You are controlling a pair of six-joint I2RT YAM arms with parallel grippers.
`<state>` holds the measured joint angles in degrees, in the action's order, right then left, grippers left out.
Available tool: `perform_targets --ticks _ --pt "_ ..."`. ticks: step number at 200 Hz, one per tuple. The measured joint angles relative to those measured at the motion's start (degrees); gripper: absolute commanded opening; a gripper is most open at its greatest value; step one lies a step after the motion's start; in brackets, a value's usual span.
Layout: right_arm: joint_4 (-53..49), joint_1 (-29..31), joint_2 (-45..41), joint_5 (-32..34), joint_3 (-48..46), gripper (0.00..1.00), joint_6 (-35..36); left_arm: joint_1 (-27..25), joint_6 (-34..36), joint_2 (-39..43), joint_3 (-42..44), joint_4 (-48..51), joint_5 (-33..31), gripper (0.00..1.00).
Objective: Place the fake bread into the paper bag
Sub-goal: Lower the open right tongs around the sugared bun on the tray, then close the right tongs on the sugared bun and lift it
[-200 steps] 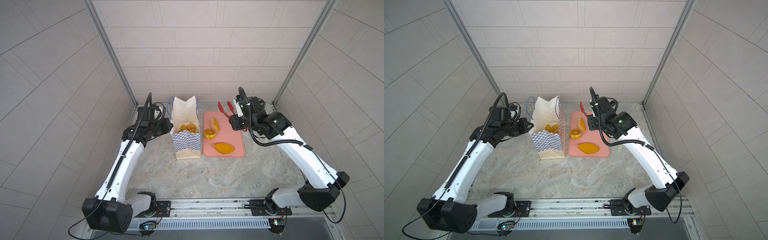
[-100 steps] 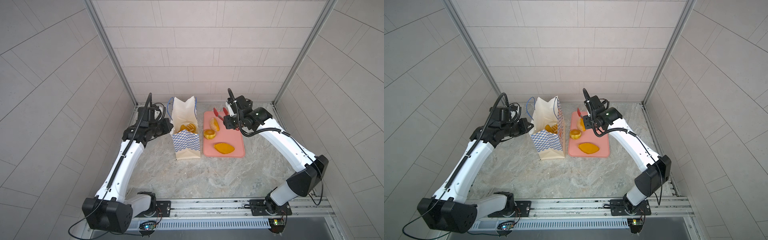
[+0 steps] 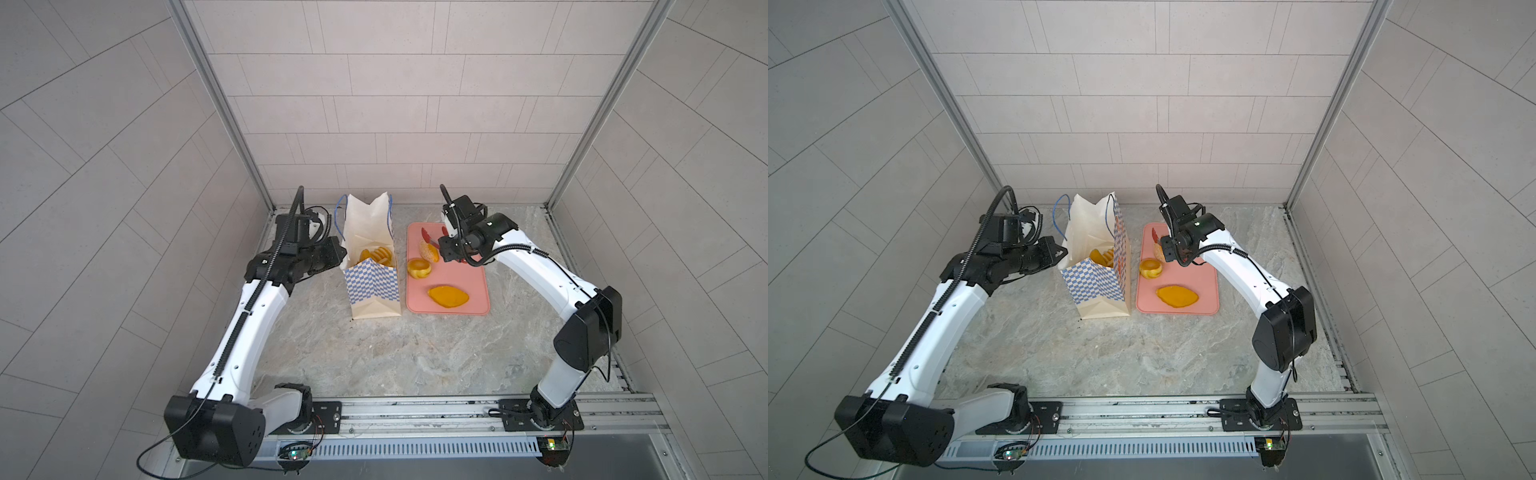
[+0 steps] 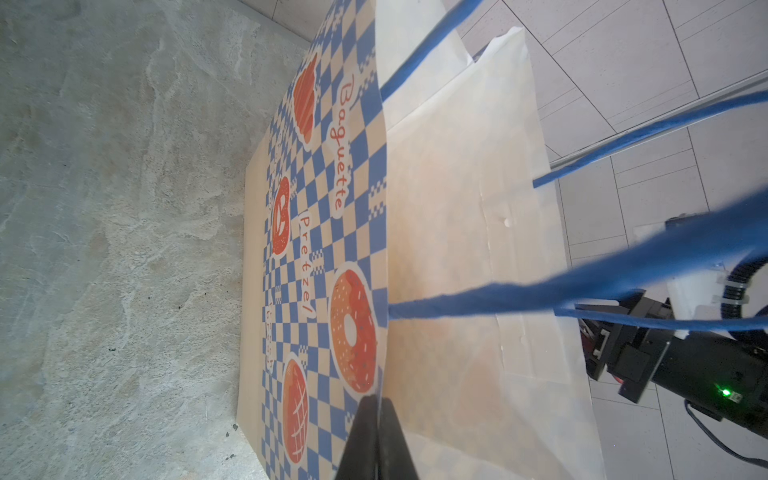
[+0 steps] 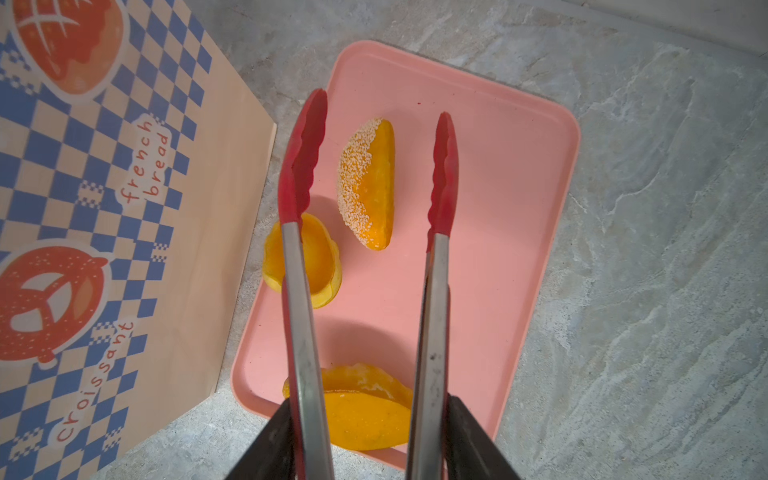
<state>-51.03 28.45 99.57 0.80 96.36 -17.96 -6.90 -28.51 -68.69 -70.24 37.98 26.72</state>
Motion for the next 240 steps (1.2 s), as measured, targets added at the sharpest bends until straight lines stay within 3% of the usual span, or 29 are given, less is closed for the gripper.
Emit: perform_targets --ticks 159,240 --pt "-2.16 -0.13 11.61 -1.22 3.72 0.51 0.11 0.00 0.00 0.28 0.37 -0.20 0.00 0.00" --pt "-2.36 -0.50 11.72 -1.44 3.85 0.39 -0.20 0.00 0.00 0.28 0.42 -0.22 0.00 0.00"
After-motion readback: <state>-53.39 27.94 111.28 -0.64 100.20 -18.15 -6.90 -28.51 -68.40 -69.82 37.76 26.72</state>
